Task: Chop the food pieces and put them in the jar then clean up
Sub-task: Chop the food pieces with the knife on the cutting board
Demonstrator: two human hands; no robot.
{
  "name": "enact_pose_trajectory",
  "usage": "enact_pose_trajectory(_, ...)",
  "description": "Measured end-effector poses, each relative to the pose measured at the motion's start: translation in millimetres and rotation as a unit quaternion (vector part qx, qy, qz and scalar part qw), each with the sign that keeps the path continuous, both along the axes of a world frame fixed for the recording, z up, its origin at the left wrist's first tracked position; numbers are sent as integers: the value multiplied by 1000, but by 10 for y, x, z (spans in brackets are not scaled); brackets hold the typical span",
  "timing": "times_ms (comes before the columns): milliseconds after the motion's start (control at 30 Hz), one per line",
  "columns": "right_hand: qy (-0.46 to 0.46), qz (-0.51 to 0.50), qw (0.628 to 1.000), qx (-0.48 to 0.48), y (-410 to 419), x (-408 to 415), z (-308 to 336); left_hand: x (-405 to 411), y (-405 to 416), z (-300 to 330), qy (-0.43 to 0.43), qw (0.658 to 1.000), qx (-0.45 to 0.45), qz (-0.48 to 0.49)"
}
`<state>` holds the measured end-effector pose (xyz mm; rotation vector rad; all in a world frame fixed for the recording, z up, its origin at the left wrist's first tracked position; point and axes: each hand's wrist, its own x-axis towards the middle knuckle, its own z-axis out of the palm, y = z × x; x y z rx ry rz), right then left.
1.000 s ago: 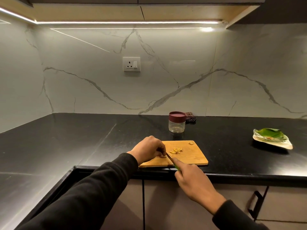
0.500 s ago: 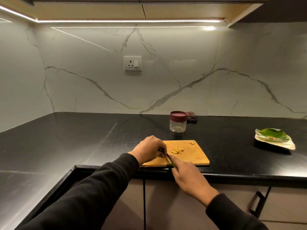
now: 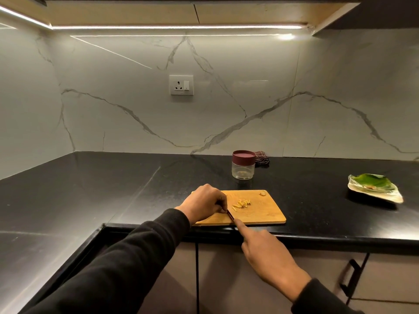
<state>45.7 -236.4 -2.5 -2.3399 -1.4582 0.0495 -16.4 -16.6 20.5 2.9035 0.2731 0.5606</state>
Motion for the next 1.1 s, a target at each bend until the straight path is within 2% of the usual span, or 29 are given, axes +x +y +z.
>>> enact_pose_trajectory(167,-99,-38,993,-48,-102,-22,58,-4,0,2,3,1000,5,-3)
enact_pose_trajectory(333,-132,-36,988,-67,-101,-1,62,-20,-17,12,0,1000,11,-7)
enact_pose_trajectory(833,-116,-33,990,-74,-58,7,51,135,1,93,117,992,32,-21)
enact_pose_trajectory(1000,-70,-28,997,-35,-86,17,22,65,11,39,47,999,0,-8)
enact_pose_trajectory(1100,-32,-29,999,-10,-78,31,32,-14,15,-24,6,1000,11,-13)
